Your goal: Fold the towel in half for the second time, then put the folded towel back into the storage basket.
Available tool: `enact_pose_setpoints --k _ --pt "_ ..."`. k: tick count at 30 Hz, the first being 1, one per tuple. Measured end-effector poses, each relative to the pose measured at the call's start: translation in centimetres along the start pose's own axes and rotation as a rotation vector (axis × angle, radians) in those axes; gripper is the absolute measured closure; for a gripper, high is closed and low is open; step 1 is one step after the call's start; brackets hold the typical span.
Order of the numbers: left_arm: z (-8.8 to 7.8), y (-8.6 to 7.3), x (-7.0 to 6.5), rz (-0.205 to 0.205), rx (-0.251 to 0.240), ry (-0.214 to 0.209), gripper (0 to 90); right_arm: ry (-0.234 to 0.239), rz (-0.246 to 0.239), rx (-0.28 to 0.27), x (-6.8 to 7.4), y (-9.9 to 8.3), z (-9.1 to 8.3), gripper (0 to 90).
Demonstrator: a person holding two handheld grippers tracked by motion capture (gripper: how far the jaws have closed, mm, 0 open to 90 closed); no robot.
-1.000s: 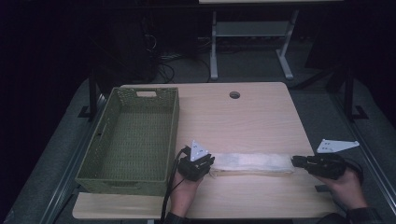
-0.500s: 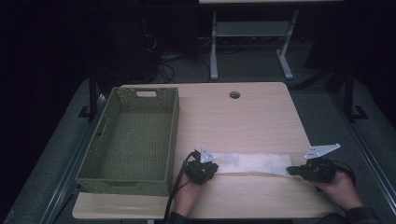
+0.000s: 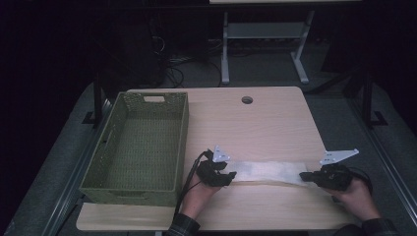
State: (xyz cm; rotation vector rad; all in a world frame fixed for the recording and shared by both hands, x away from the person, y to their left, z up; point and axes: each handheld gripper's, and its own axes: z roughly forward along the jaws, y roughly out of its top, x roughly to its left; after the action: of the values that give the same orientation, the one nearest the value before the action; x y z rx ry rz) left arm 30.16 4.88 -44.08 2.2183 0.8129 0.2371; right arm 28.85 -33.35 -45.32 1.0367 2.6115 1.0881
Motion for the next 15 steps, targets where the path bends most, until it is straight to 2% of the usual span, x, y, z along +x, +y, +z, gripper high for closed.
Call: enact_pose_setpoints --k 1,2,7,10,15 --pt "0.0 0.0 0.1 -0.002 0.009 -0.014 46.9 -0.001 0.008 0.009 0.0 0.0 0.2 89.5" --pt "0.0 -0.1 0.3 0.005 0.010 -0.024 41.9 -0.007 0.016 0.027 0.1 0.1 0.5 89.5" --pt "-0.2 -0.3 0.5 0.013 0.005 -0.033 34.7 -0.029 0.022 0.053 0.1 0.2 1.0 89.6" --pt "-0.5 -0.6 0.4 0.014 -0.018 -0.047 32.9 -0.046 0.029 0.071 0.1 0.5 1.3 89.6" --pt "-1.1 -1.1 0.0 0.023 -0.032 -0.039 31.6 -0.088 0.051 0.079 -0.3 1.2 1.7 89.6"
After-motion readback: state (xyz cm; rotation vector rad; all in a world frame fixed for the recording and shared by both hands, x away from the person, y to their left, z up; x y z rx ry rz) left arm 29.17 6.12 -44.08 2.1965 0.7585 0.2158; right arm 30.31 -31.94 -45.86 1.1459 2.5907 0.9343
